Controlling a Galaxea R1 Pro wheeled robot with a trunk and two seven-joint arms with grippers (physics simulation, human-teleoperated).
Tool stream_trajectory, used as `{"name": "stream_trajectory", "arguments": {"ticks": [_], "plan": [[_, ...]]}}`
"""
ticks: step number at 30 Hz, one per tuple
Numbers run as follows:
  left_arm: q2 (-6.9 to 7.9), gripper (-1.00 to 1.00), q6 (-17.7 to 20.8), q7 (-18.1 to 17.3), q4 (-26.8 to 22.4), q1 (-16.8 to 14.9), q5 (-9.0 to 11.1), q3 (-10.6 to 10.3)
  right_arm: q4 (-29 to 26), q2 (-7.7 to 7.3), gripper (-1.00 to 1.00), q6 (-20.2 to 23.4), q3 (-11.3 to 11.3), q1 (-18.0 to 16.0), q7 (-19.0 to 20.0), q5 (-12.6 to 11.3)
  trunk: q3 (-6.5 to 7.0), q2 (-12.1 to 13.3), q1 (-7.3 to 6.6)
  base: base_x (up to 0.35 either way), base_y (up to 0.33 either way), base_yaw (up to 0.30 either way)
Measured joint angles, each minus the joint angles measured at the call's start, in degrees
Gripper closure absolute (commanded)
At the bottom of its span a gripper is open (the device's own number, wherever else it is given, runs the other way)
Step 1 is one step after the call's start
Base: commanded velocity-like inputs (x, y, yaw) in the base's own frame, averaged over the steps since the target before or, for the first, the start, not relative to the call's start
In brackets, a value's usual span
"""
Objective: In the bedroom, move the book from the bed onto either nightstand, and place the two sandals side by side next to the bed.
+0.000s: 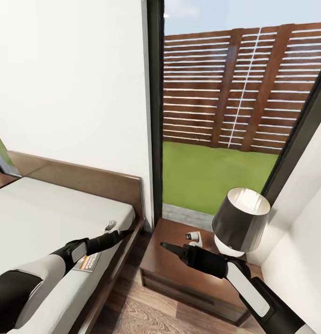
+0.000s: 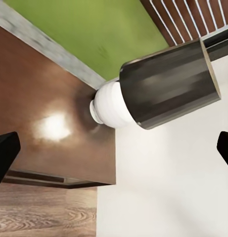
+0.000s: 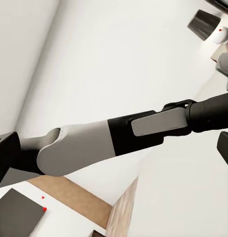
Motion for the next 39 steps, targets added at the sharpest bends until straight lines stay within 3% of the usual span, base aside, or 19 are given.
{"name": "stream_trajectory", "arguments": {"ticks": [39], "plan": [[-0.10,-1.00,0.0,0.1,0.0,0.2,0.0,0.0,0.1,0.00,-1.00,-0.1,0.0,0.0,0.0,-0.1,3.63,0.0,0.00,0.000,0.000,0.000]]}}
